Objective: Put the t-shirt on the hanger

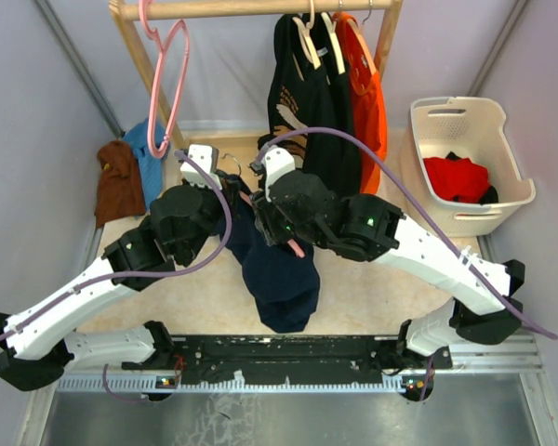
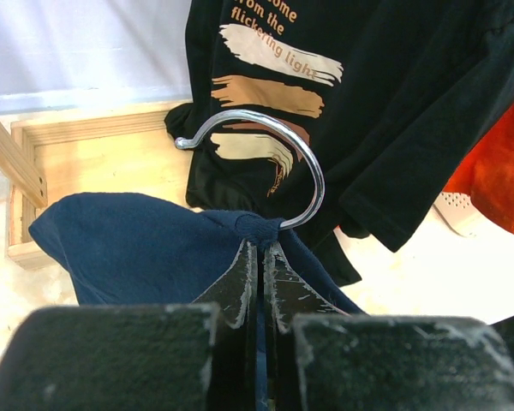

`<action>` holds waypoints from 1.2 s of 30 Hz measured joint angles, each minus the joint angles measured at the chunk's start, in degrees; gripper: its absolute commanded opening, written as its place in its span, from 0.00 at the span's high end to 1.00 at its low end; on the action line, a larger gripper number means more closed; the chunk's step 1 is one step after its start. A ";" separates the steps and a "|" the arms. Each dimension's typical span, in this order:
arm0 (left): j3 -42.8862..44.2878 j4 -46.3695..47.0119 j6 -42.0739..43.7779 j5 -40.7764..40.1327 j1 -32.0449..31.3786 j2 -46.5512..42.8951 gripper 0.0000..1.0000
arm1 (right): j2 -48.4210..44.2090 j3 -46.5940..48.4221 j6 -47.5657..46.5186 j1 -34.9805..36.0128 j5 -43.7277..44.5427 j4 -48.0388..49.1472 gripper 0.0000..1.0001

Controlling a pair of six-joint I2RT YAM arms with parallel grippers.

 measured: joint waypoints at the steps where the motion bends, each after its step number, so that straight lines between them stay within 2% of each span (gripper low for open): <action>1: 0.00 0.07 0.00 0.02 0.00 0.00 1.00 | 0.44 0.00 -0.20 -0.07 -0.26 0.15 0.63; 5: 0.00 0.04 0.02 0.09 0.00 -0.02 1.00 | 2.12 0.00 -0.76 -0.33 -1.16 0.22 0.71; 10: 0.00 0.07 0.04 0.20 0.00 -0.11 0.99 | 2.89 0.00 -1.14 -0.61 -1.60 0.22 0.98; 11: 0.00 0.04 0.02 0.17 0.00 -0.13 0.97 | 2.89 0.00 -1.11 -0.70 -1.44 0.20 1.00; 17: 0.00 0.37 0.00 0.17 0.00 -0.24 0.69 | 2.84 0.22 -1.07 -0.70 -1.90 -0.42 1.00; 20: 0.00 0.87 0.09 0.24 0.00 -0.26 0.63 | 2.82 0.98 -0.98 -0.70 -2.84 -2.45 1.00; 36: 1.29 2.86 1.84 6.93 -1.38 -4.79 0.53 | 0.02 12.46 -0.55 -1.33 -10.14 -14.45 1.00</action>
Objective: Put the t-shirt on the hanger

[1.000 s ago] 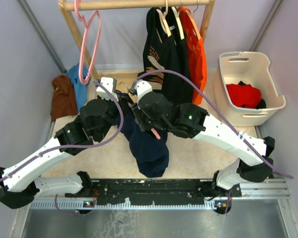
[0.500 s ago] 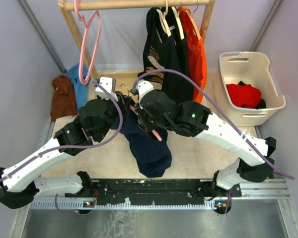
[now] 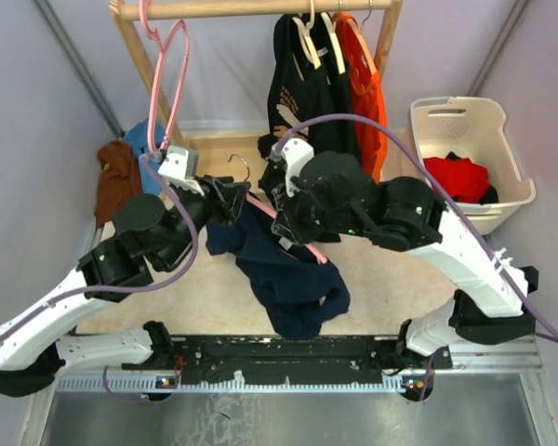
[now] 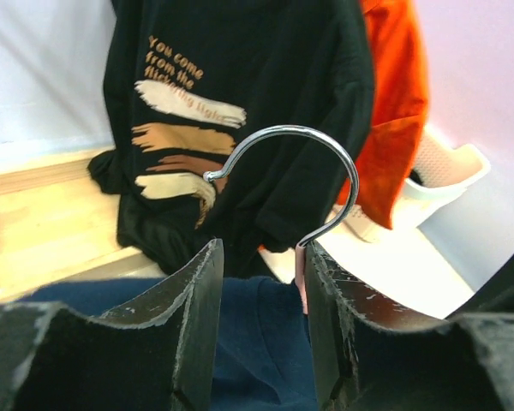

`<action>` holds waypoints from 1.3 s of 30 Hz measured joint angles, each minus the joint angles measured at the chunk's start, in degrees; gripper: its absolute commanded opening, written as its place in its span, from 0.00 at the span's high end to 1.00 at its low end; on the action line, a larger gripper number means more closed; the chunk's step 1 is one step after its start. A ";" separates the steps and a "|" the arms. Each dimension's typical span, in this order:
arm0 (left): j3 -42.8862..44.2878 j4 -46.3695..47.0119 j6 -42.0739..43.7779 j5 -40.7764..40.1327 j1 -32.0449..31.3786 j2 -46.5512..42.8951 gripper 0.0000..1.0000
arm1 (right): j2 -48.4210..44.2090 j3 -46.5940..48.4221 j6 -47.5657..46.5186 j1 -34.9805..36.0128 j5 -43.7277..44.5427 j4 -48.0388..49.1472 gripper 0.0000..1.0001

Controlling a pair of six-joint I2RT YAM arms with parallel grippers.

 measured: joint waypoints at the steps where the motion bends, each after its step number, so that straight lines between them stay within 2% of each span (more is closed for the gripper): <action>1: 0.09 0.37 0.04 0.68 -0.15 -0.39 0.53 | 0.11 1.95 -0.04 0.00 -0.70 -1.40 1.00; 6: 0.85 3.65 0.09 3.37 -1.07 -2.38 0.51 | 4.09 18.43 -0.24 0.07 -2.75 -9.68 1.00; 9: 0.74 4.52 0.20 4.11 -1.40 -4.15 0.51 | 4.55 22.12 -0.26 0.07 -3.58 -10.62 1.00; 14: -1.27 -1.68 3.63 -7.72 1.25 -10.12 0.48 | -1.84 20.98 -0.24 -0.48 1.90 -15.65 1.00; 20: -4.00 -3.91 4.66 -11.34 1.25 -16.24 0.44 | -15.65 12.22 -0.57 -0.74 4.57 -13.25 1.00; 22: -4.94 -4.68 4.61 -11.08 1.27 -17.11 0.42 | -17.59 11.17 -0.72 -0.74 4.66 -12.57 1.00; 26: -8.02 -5.70 4.63 -7.45 1.27 -16.28 0.34 | -20.46 7.74 -1.57 -0.74 4.15 -9.68 1.00; 33: -15.78 -5.70 5.77 5.16 1.27 -15.32 0.24 | -21.51 5.90 -2.19 -0.74 2.25 -8.17 1.00; 39: -20.87 -2.34 7.32 11.67 1.27 -15.78 0.20 | -21.94 5.90 -2.58 -0.74 0.46 -7.93 1.00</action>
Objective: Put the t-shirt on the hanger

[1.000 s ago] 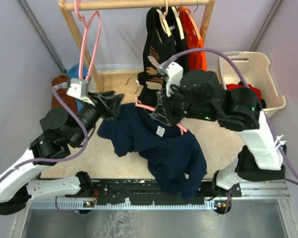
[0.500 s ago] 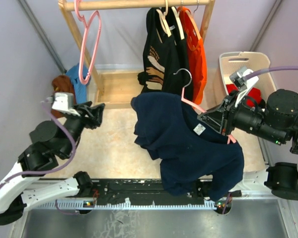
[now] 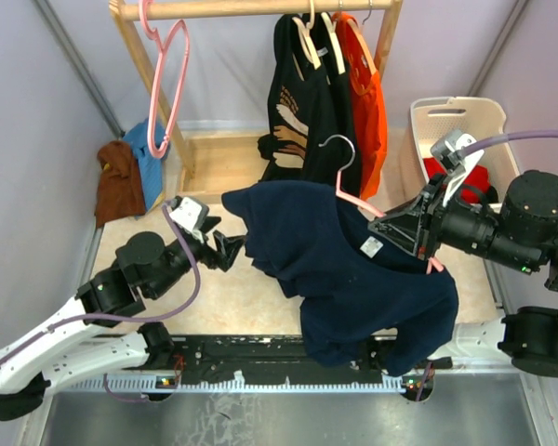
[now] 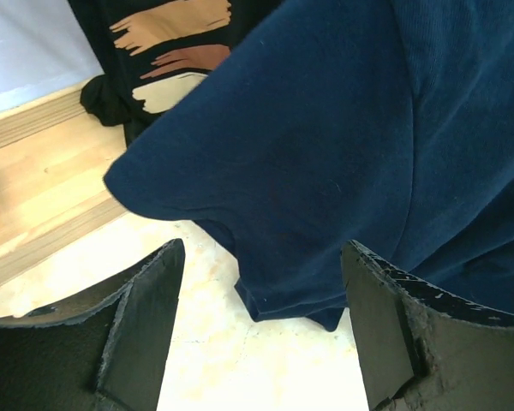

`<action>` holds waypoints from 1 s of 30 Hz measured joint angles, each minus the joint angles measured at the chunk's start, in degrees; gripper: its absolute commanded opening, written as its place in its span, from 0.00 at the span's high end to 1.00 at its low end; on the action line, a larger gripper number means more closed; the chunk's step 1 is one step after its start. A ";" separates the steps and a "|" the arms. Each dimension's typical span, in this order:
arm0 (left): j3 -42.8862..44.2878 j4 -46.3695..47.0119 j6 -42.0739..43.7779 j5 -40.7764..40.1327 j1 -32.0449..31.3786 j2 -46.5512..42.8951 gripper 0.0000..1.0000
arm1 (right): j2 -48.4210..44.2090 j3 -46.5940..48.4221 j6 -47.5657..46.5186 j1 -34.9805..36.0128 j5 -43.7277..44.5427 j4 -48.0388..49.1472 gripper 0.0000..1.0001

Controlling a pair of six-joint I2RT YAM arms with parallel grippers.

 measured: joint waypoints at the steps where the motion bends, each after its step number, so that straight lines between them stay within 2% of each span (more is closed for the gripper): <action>1: -0.81 0.87 0.42 0.61 0.00 -0.02 0.19 | -0.11 0.00 -0.04 0.00 -0.22 0.02 1.00; 12: -6.62 10.86 6.97 -1.92 0.00 -1.68 0.01 | -1.01 -0.81 -0.04 0.00 -2.27 0.39 1.00; 16: -6.62 14.69 9.25 0.61 0.24 -1.09 0.01 | -1.11 -1.86 -0.07 0.00 -2.78 0.98 1.00; 21: -4.85 15.21 11.21 8.20 1.49 2.14 0.04 | -1.92 -3.87 -0.07 0.00 -3.61 2.10 1.00; 23: -3.67 14.23 11.61 11.06 2.12 3.45 0.13 | -2.60 -4.90 -0.07 0.00 -3.69 2.40 1.00; 24: -3.08 13.79 11.74 12.20 2.32 3.98 0.22 | -2.89 -5.25 -0.07 0.00 -3.74 2.47 1.00; 27: -1.40 12.44 12.26 14.05 2.56 4.96 0.58 | -3.80 -6.01 -0.04 0.00 -3.87 2.67 1.00; 28: -0.96 11.91 12.15 14.10 2.58 5.11 0.73 | -4.04 -6.12 -0.04 0.00 -3.85 2.73 1.00; 30: 0.42 10.16 12.48 13.11 2.69 5.51 0.89 | -4.63 -6.40 -0.07 0.00 -3.82 2.91 1.00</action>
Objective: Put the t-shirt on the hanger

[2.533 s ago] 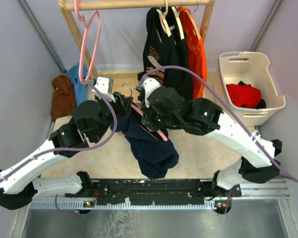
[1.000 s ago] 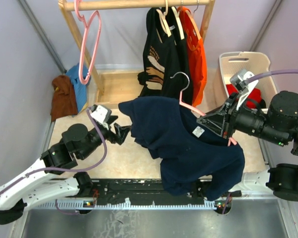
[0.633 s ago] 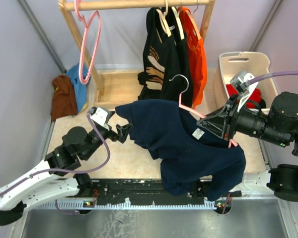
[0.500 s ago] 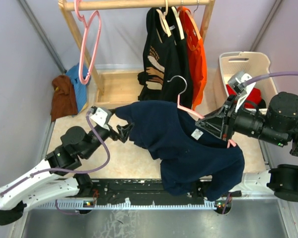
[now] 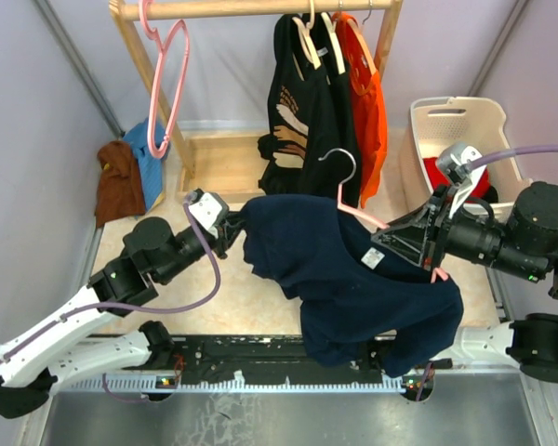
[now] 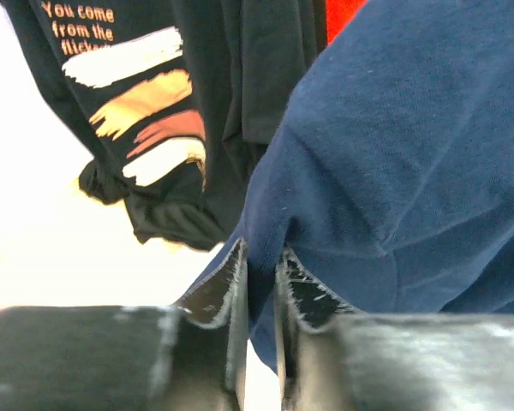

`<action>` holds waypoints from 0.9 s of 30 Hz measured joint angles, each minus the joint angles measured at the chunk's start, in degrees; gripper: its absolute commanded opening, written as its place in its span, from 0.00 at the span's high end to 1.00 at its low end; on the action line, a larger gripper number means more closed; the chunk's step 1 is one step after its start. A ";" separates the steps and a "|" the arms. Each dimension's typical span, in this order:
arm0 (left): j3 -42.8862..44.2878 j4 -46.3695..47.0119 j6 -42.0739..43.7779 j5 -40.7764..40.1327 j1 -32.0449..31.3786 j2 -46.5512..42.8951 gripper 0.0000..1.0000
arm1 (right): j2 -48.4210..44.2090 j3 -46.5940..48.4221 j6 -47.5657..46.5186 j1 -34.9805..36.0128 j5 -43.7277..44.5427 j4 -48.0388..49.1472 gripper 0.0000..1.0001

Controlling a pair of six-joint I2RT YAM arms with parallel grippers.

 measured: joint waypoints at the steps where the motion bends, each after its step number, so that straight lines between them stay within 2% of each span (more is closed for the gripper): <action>1: 0.74 -0.98 0.22 -0.72 0.20 0.28 0.95 | -0.28 -0.02 0.00 0.00 -0.02 -0.02 1.00; 2: 1.60 -1.55 0.52 -1.38 0.31 0.68 1.00 | -0.55 -0.13 0.02 0.00 0.17 0.07 1.00; 3: 2.43 -2.32 0.94 -2.12 0.31 1.03 1.00 | -0.72 -0.33 0.07 0.00 0.37 0.24 1.00; 20: 14.36 -13.22 2.01 -17.22 -0.35 4.04 1.00 | 0.90 -1.84 0.09 -0.02 2.60 6.45 1.00; 27: 16.52 -15.08 2.36 -18.58 -0.35 4.63 0.81 | 0.94 -2.23 0.07 -0.02 2.54 7.67 1.00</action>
